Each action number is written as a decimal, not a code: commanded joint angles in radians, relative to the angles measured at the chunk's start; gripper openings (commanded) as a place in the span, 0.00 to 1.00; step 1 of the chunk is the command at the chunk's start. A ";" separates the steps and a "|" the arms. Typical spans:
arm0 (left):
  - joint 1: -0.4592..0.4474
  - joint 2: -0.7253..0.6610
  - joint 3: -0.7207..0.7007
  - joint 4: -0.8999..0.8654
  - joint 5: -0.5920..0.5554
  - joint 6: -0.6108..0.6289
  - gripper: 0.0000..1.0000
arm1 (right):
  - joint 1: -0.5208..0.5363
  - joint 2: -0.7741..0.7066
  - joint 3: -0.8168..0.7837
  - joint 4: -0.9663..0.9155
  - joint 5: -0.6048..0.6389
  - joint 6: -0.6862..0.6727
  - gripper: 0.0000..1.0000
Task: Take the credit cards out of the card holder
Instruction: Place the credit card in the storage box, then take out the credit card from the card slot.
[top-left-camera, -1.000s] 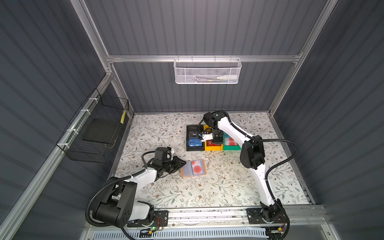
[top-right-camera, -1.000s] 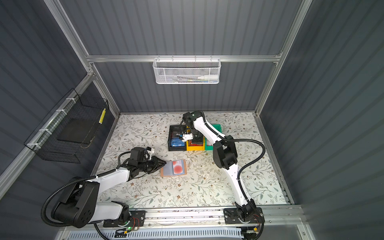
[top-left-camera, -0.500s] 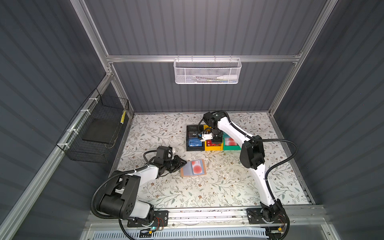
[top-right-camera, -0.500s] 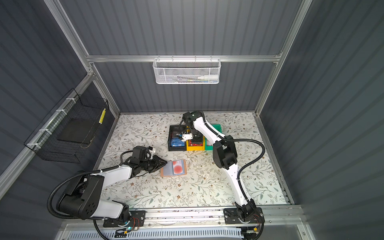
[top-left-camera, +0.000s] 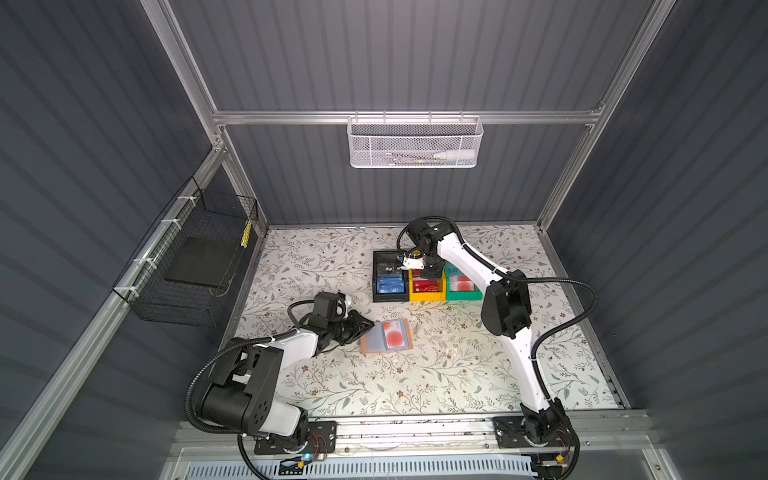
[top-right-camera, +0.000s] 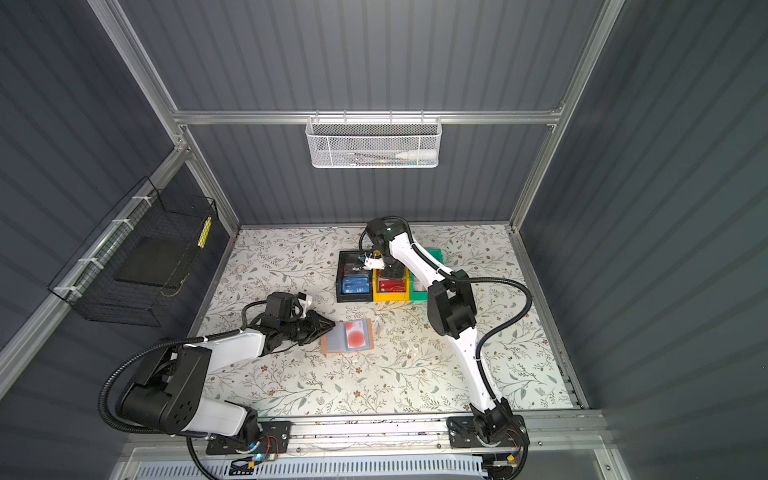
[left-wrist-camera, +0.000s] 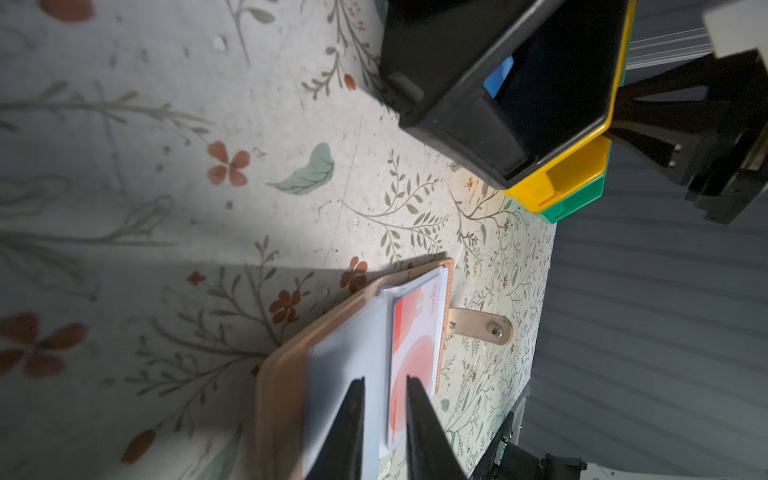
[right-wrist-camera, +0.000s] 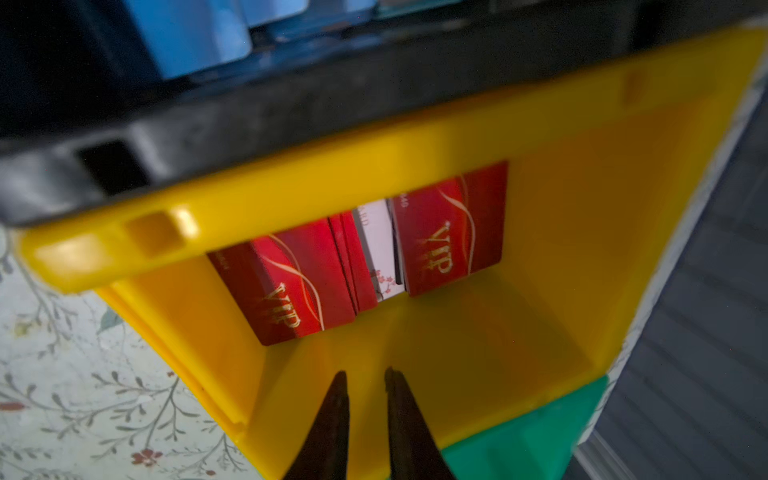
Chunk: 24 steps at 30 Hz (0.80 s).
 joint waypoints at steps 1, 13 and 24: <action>-0.003 0.012 -0.013 0.039 0.025 -0.012 0.20 | 0.018 -0.119 -0.057 0.076 0.055 0.223 0.27; -0.072 0.084 -0.066 0.183 0.024 -0.078 0.20 | 0.160 -0.362 -0.518 0.155 -0.477 0.706 0.35; -0.100 0.143 -0.099 0.252 0.009 -0.095 0.19 | 0.220 -0.356 -0.709 0.361 -0.742 0.847 0.28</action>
